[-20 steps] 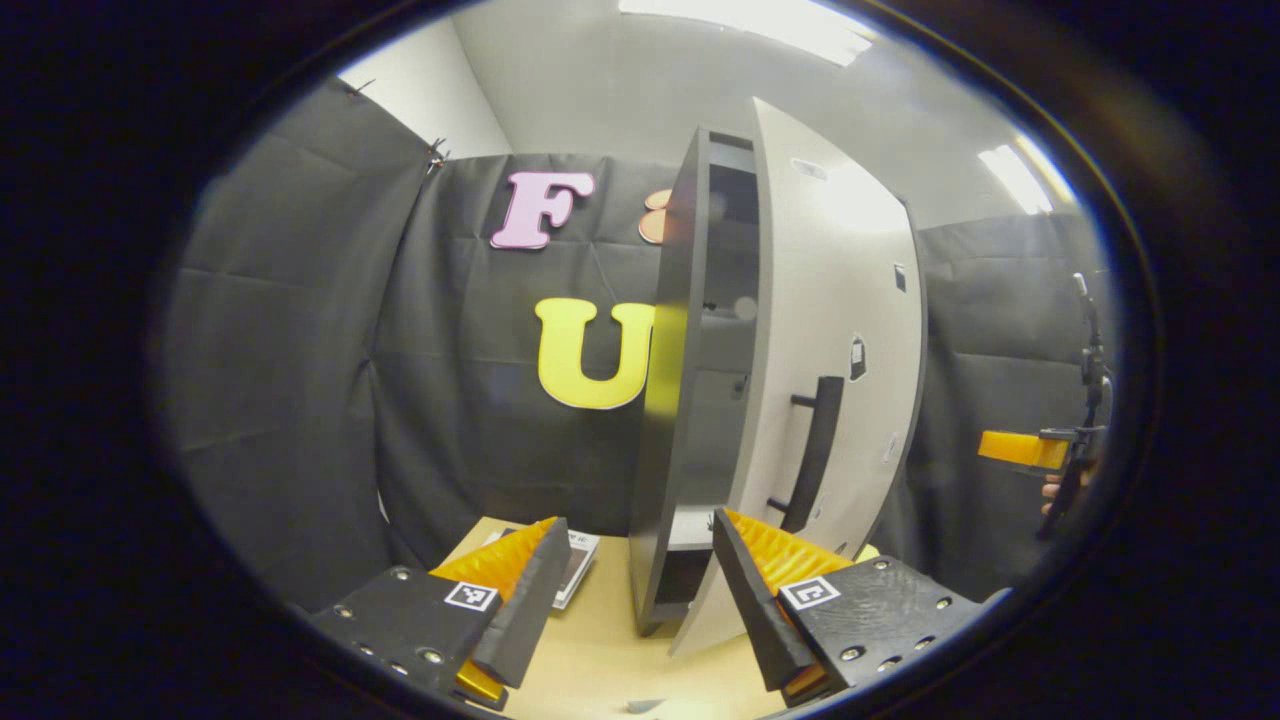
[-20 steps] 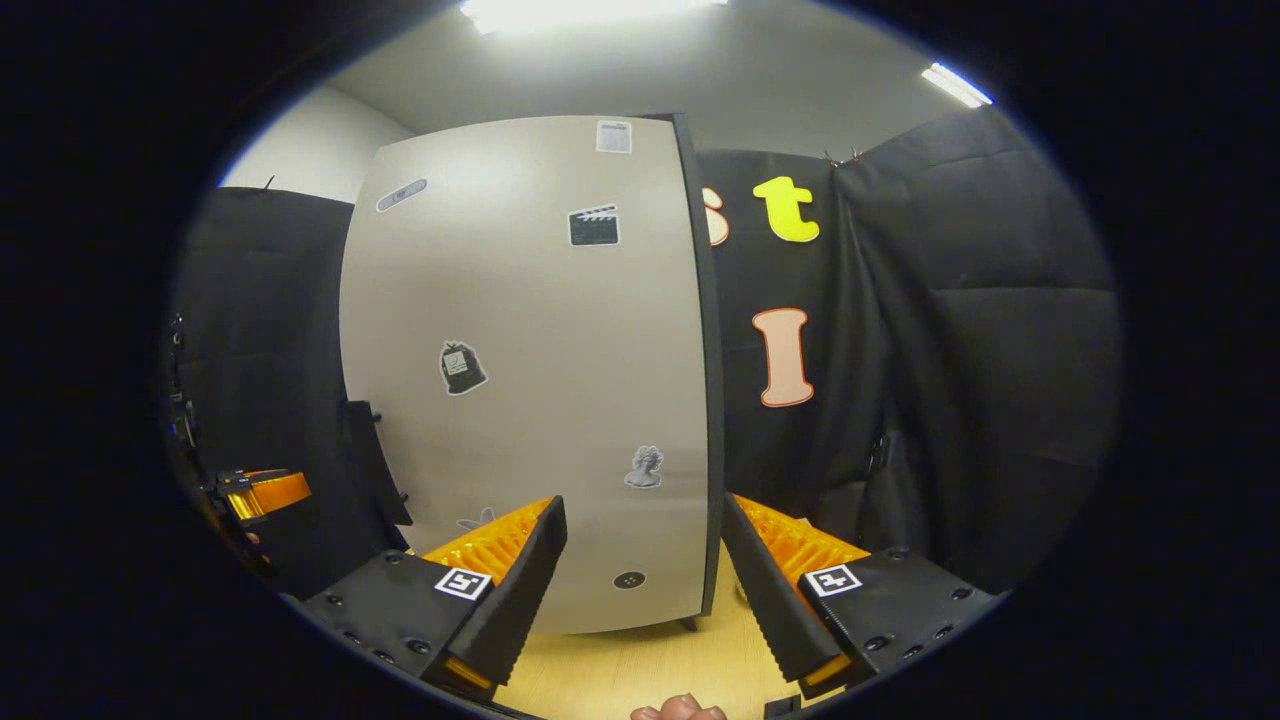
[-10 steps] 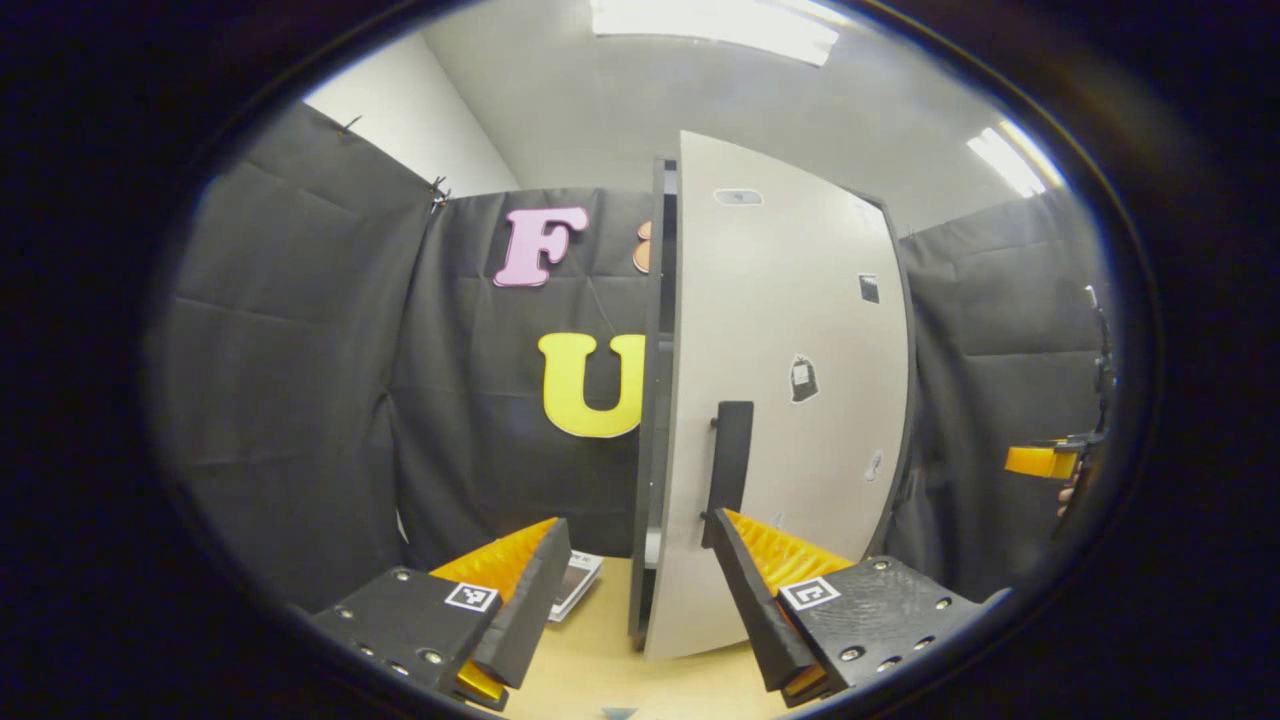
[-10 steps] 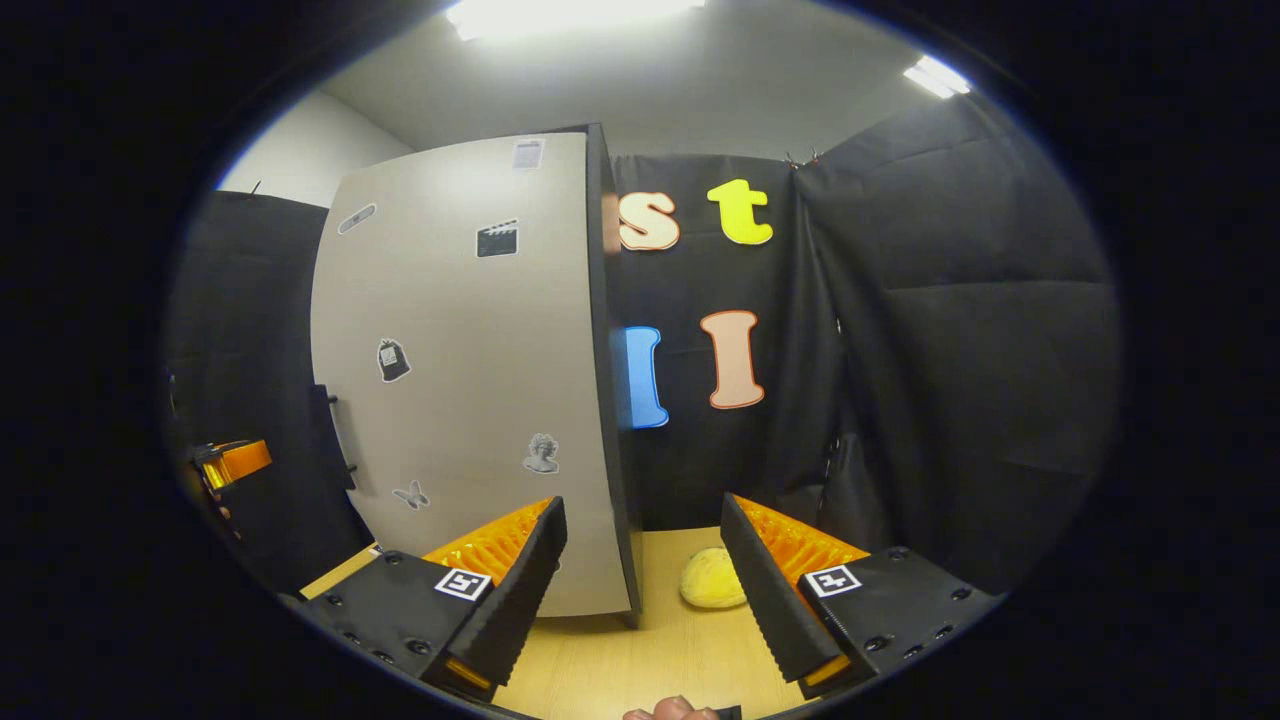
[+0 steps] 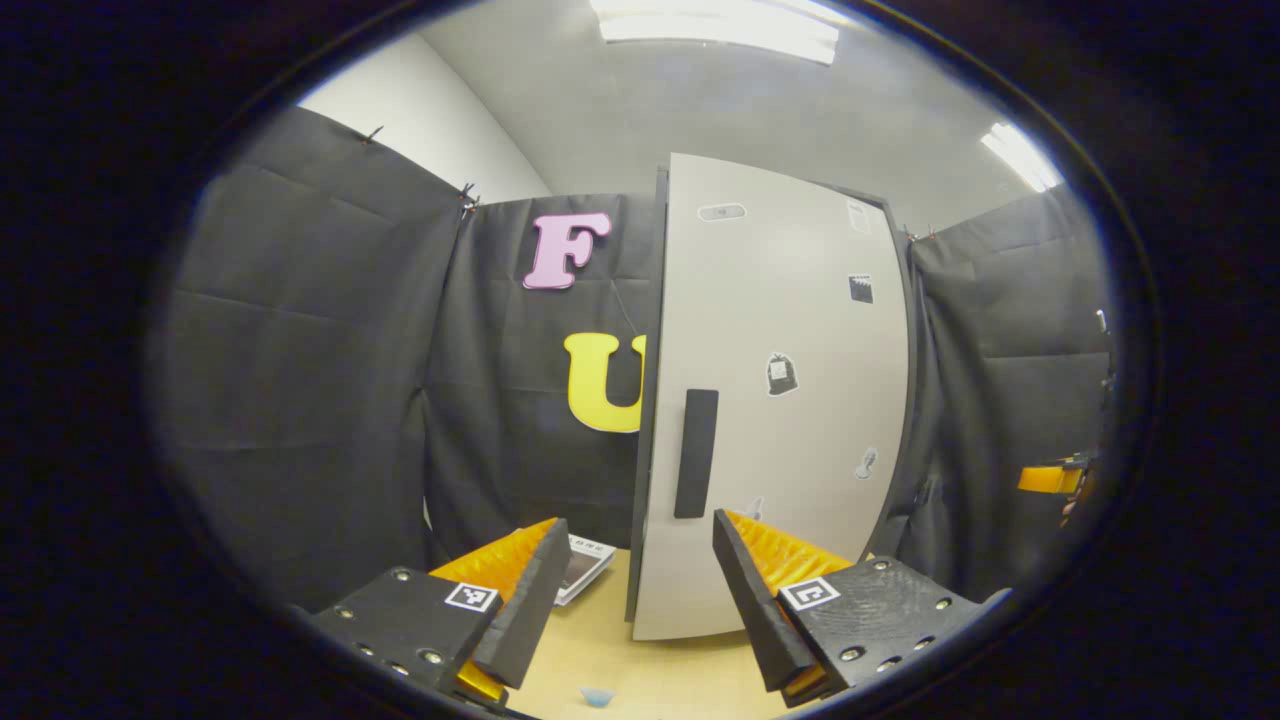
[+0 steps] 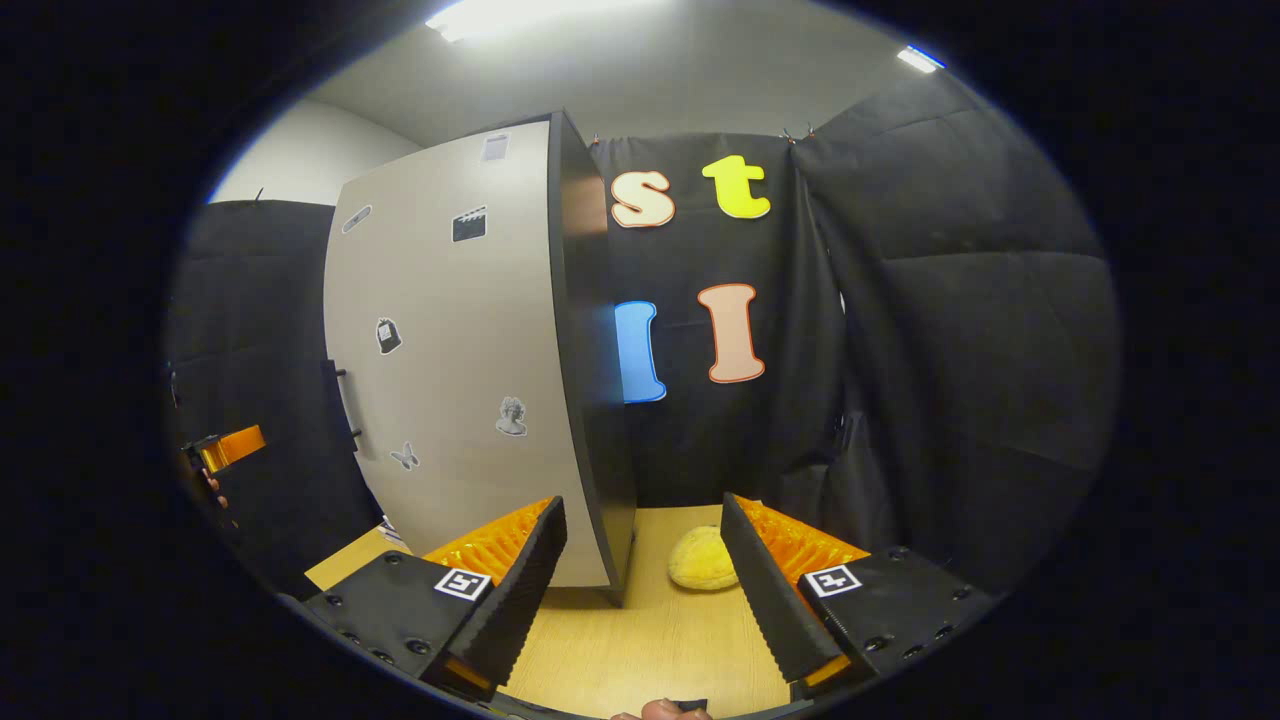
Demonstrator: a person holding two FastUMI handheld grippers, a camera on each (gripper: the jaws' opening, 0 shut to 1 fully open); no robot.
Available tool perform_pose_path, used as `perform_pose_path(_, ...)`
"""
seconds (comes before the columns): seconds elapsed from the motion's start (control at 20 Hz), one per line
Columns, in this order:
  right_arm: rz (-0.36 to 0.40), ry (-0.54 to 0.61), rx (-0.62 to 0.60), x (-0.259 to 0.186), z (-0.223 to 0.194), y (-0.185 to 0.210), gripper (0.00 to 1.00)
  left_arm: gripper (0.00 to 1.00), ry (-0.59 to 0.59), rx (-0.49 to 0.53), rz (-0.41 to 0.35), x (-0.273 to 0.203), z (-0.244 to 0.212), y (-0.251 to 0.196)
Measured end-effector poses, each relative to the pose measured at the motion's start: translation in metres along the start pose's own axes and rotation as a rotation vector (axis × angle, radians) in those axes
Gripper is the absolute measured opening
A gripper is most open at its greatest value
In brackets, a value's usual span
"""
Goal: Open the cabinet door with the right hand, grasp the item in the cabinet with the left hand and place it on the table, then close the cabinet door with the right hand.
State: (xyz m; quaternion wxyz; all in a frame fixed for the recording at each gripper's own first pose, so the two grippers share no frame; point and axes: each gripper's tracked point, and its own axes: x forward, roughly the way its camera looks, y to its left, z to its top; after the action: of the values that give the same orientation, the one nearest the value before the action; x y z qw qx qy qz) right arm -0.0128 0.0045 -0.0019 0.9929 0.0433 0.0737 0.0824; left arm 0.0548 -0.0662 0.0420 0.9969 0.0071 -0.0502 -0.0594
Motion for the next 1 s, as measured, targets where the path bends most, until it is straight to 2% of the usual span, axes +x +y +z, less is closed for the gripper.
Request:
perform_pose_path(0.1,0.005,-0.012,0.012,-0.006,0.000,0.000,0.98,0.86,0.001,0.016,0.018,-0.010,0.000,0.001)
perform_pose_path(0.15,-0.002,-0.015,0.013,-0.008,0.000,-0.001,0.92,0.86,-0.012,0.031,0.036,-0.015,0.005,0.005)
perform_pose_path(0.2,-0.006,-0.019,0.016,-0.009,0.000,-0.002,0.98,0.87,-0.036,0.053,0.056,-0.021,0.014,0.011)
perform_pose_path(0.3,-0.009,-0.022,0.028,-0.009,0.000,-0.001,0.98,0.86,-0.073,0.101,0.091,-0.029,0.029,0.024)
perform_pose_path(0.35,-0.013,-0.021,0.034,-0.010,0.000,-0.001,0.98,0.86,-0.084,0.105,0.084,-0.029,0.034,0.026)
perform_pose_path(0.4,-0.017,-0.024,0.043,-0.012,0.001,-0.001,0.92,0.87,-0.090,0.097,0.076,-0.029,0.035,0.026)
perform_pose_path(0.45,-0.022,-0.030,0.054,-0.014,0.003,-0.001,0.98,0.86,-0.095,0.080,0.078,-0.029,0.038,0.030)
perform_pose_path(0.6,-0.045,-0.051,0.086,-0.019,0.006,0.002,0.98,0.87,-0.084,0.039,0.067,-0.029,0.035,0.042)
perform_pose_path(1.0,-0.077,-0.080,0.102,-0.030,0.016,0.021,0.98,0.87,-0.042,0.048,0.005,-0.022,0.019,0.058)
